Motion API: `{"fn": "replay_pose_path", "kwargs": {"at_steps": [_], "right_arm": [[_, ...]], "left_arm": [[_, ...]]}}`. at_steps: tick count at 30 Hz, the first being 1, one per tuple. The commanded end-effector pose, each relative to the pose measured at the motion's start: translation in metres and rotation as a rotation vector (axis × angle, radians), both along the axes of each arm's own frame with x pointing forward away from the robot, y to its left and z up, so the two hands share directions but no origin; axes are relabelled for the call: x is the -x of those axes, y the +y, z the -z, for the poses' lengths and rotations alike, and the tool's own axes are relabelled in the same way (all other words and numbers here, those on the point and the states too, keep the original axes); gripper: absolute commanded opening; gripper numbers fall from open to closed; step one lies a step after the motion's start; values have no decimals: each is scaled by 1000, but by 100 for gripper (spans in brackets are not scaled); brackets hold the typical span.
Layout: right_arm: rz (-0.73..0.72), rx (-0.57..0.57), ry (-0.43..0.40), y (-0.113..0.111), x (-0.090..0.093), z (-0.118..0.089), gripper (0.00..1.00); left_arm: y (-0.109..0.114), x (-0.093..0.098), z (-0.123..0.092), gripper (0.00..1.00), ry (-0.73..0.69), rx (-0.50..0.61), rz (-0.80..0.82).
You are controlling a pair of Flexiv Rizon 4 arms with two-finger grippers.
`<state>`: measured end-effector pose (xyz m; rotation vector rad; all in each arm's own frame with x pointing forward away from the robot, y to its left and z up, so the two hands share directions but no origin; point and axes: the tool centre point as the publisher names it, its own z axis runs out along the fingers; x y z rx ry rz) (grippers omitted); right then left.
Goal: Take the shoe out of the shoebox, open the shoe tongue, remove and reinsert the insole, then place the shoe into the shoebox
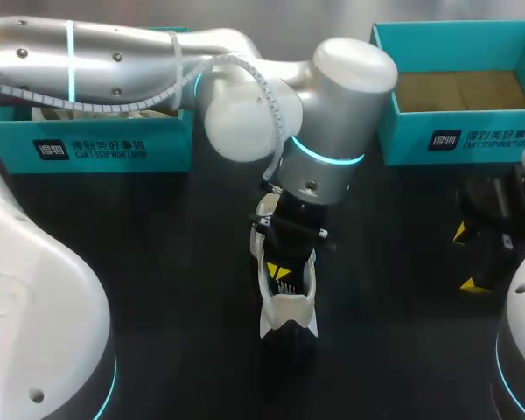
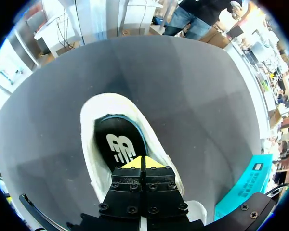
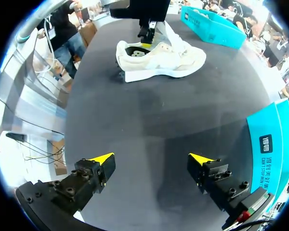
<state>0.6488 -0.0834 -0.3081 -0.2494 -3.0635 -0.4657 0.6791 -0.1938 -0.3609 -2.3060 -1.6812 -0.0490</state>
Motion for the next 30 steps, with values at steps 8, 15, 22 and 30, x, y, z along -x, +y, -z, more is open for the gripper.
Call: {"fn": "replay_pose_path", "kwargs": {"at_steps": [8,15,22,30], "right_arm": [[0,2,-1,0,1,0,100],[0,2,-1,0,1,0,100],[0,2,-1,0,1,0,100],[0,2,-1,0,1,0,100]], "left_arm": [[2,0,24,0,20,-30,-4],[4,0,39,0,27,-13,-35],[2,-4,15,0,-5,32,-44],[7,-1,11,0,-105,-10,-37]]}}
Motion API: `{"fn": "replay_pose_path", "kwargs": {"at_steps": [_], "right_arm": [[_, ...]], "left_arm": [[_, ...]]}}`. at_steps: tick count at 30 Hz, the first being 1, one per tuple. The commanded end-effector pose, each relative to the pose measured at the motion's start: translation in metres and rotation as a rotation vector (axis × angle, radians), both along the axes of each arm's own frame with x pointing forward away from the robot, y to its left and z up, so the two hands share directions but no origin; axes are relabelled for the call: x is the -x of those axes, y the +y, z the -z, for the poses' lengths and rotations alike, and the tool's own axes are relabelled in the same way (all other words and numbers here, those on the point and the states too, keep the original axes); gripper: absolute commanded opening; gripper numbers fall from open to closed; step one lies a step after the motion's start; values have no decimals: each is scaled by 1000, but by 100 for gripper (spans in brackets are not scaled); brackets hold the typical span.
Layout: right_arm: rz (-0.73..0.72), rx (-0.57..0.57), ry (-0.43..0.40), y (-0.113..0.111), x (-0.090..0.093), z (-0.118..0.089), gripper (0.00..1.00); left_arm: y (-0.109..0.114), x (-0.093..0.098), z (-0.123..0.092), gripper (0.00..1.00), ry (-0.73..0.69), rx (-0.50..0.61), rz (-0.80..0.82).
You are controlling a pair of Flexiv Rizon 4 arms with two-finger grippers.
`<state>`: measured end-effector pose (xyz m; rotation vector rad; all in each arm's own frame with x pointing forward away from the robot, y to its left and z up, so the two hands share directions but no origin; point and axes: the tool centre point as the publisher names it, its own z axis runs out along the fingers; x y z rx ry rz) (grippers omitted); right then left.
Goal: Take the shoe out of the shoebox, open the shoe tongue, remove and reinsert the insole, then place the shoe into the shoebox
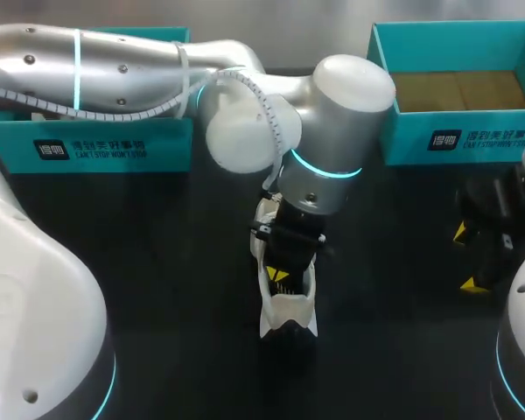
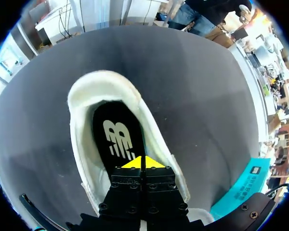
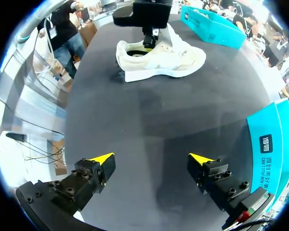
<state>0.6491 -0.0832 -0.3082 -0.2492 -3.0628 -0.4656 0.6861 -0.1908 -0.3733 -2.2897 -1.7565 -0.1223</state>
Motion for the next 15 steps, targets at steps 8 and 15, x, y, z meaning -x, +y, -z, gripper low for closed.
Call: {"fn": "replay_pose_path", "kwargs": {"at_steps": [8,15], "right_arm": [[1,2,-2,0,1,0,100],[1,2,-2,0,1,0,100]], "left_arm": [[5,7,32,0,-48,-34,-49],[5,2,48,0,-57,5,-150]]}}
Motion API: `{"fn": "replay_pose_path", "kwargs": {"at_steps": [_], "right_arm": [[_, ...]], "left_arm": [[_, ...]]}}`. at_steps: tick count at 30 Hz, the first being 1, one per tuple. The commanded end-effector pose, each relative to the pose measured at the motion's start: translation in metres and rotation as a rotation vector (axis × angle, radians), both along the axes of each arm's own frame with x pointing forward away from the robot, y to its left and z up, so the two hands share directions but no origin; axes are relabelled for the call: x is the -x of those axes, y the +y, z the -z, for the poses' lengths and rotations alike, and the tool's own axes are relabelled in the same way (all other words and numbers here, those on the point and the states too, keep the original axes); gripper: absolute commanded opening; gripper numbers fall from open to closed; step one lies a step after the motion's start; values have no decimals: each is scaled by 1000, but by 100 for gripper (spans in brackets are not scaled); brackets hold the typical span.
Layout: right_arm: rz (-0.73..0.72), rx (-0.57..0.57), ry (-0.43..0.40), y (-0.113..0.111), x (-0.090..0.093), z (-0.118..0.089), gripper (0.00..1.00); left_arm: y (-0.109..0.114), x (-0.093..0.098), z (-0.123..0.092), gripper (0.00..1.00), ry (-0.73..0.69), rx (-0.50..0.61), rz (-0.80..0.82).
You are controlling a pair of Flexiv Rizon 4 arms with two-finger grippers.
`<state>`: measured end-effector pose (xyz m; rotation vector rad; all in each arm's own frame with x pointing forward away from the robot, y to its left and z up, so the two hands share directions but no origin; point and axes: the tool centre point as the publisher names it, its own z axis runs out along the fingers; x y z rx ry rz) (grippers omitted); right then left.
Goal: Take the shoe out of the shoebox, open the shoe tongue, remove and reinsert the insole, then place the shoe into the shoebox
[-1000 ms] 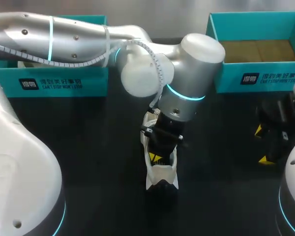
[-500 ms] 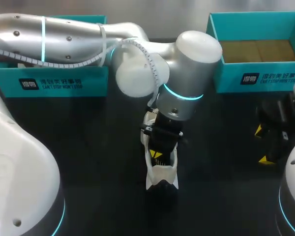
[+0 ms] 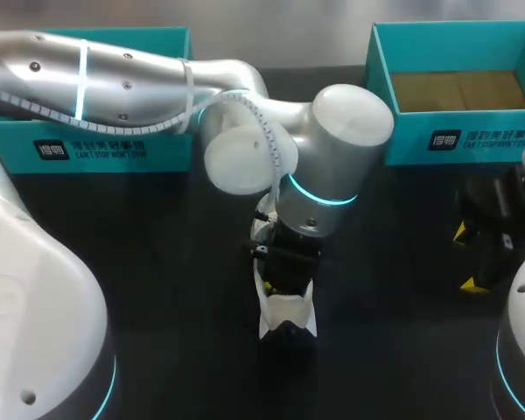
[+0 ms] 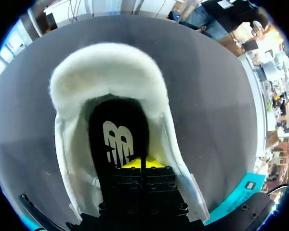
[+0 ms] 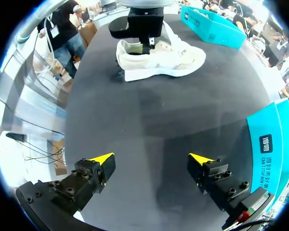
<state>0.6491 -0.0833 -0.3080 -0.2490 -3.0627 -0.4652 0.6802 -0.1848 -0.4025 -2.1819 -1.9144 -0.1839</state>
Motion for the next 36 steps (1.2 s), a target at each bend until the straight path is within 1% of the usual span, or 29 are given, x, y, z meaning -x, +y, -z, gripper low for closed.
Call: {"fn": "replay_pose_path", "kwargs": {"at_steps": [1,3,8,12,15,17,19,26,28,30,32,33,36], "right_arm": [[1,2,-2,0,1,0,100],[1,2,-2,0,1,0,100],[1,2,-2,0,1,0,100],[1,2,-2,0,1,0,100],[1,2,-2,0,1,0,100],[1,2,-2,0,1,0,100],[1,2,-2,0,1,0,100],[1,2,-2,0,1,0,100],[1,2,-2,0,1,0,100],[1,2,-2,0,1,0,100],[1,2,-2,0,1,0,100],[1,2,-2,0,1,0,100],[1,2,-2,0,1,0,100]], "left_arm": [[-1,-5,18,0,0,41,-42],[-3,-6,10,0,-5,76,-53],[-7,-3,-17,0,-27,115,-4],[-7,-2,-26,0,5,88,54],[-5,1,-34,0,36,143,47],[-7,5,-37,0,64,175,44],[-13,11,-35,0,73,187,22],[-34,33,-15,0,175,227,13],[-41,42,-11,0,164,227,30],[-45,46,-5,0,154,215,38],[-47,46,4,0,128,193,28],[-47,44,10,0,129,180,19],[-44,35,17,0,114,155,-6]]}}
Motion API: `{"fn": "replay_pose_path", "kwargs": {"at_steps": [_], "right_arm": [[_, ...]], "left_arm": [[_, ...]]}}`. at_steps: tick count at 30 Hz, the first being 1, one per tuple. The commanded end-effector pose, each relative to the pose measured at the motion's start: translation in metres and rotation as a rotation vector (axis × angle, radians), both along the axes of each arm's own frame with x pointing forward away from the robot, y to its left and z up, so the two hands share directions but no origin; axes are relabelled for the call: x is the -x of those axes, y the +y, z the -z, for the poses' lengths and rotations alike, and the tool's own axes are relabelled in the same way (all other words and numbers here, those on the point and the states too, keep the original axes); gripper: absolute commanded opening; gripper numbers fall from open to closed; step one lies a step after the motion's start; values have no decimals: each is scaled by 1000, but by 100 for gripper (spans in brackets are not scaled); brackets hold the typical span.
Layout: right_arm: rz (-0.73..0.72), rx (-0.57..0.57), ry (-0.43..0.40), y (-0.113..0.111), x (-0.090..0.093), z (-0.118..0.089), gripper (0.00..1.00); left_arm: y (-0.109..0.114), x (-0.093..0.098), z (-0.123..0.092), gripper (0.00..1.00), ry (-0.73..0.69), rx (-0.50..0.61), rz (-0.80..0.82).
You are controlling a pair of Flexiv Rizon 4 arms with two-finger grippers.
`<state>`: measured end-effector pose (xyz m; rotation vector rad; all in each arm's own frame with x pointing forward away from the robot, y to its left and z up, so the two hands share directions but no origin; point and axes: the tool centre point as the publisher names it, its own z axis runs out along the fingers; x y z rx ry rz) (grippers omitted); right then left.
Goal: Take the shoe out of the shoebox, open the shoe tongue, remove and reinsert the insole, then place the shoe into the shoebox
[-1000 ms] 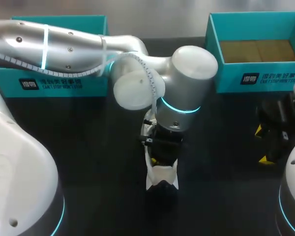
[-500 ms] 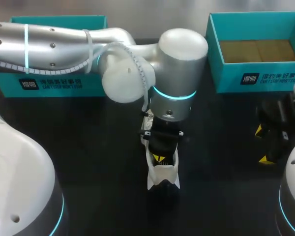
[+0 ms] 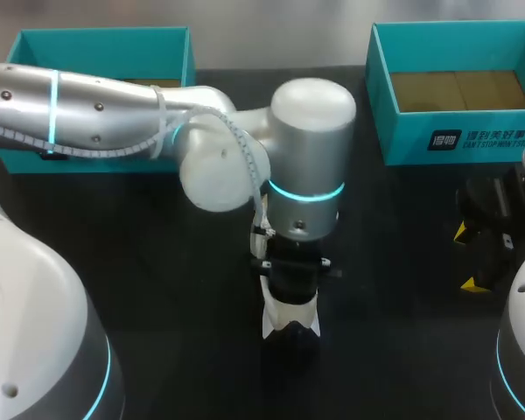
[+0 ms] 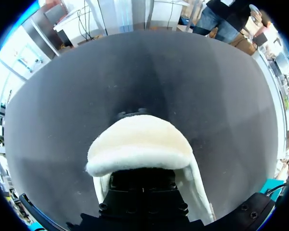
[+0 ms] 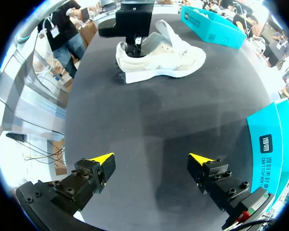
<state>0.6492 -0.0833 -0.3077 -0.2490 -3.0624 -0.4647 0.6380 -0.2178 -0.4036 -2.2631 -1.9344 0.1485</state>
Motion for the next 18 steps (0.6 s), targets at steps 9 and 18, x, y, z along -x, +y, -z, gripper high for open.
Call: {"fn": "replay_pose_path", "kwargs": {"at_steps": [9,18], "right_arm": [[1,2,-2,0,1,1,100],[1,2,-2,0,1,1,100]], "left_arm": [[5,-21,-8,0,-73,-26,-33],[-20,-5,-25,0,-60,56,8]]}}
